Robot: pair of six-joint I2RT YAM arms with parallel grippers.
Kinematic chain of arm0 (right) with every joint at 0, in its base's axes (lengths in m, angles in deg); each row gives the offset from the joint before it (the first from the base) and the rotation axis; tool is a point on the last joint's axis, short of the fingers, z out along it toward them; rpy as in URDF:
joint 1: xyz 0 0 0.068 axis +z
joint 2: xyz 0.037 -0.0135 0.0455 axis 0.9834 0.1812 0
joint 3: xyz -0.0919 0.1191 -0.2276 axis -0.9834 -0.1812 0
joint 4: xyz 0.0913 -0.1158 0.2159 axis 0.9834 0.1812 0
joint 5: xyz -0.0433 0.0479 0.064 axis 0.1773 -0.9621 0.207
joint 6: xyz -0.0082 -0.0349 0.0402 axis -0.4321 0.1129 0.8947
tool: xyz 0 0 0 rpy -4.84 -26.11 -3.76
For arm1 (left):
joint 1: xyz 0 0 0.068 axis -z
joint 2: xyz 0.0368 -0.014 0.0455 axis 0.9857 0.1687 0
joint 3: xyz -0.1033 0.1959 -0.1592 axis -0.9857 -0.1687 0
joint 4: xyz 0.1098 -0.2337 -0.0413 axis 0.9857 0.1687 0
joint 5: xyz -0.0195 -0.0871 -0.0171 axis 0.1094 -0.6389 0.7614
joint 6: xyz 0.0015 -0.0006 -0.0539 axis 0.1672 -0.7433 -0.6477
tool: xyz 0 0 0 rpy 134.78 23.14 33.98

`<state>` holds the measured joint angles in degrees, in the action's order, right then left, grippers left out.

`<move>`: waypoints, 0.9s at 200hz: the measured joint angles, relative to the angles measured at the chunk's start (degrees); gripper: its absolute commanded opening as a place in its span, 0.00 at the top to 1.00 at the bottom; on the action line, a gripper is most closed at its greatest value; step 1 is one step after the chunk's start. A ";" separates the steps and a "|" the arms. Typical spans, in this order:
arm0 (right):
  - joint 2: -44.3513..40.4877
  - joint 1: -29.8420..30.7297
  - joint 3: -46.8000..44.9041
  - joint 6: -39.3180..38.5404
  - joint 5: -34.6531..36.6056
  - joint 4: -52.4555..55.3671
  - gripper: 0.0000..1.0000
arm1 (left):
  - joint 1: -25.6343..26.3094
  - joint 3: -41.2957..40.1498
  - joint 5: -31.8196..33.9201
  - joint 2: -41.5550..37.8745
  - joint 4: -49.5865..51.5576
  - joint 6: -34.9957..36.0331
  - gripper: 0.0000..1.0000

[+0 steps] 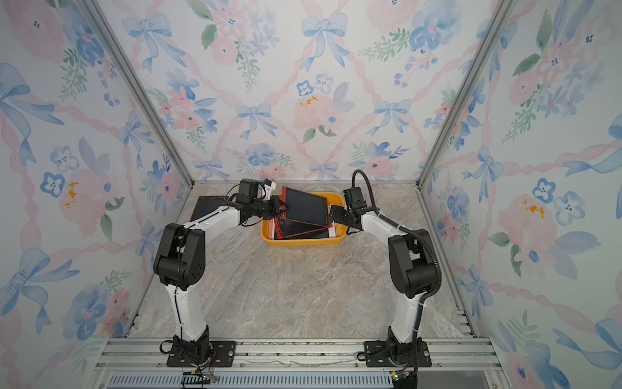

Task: Take out the writing tablet from the storage box
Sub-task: Pick up the writing tablet from the storage box, then place the writing tablet at the center of the board.

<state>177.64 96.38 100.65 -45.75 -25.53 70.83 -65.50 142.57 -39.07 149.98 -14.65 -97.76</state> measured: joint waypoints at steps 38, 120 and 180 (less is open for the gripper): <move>0.00 -0.33 0.02 0.00 -0.02 0.00 0.03 | -4.66 -2.97 0.17 -6.03 1.86 -2.21 1.00; 0.50 -0.33 0.68 0.00 -0.83 -0.02 0.03 | -14.69 -23.50 7.58 -21.55 -24.83 -24.39 1.00; 0.87 -0.33 0.72 0.00 -1.51 -0.02 0.03 | -14.78 -38.01 24.55 -28.04 -30.64 -32.85 1.00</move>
<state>178.51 96.05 101.37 -45.75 -27.04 70.81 -80.27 104.56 -14.53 121.93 -45.29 -130.61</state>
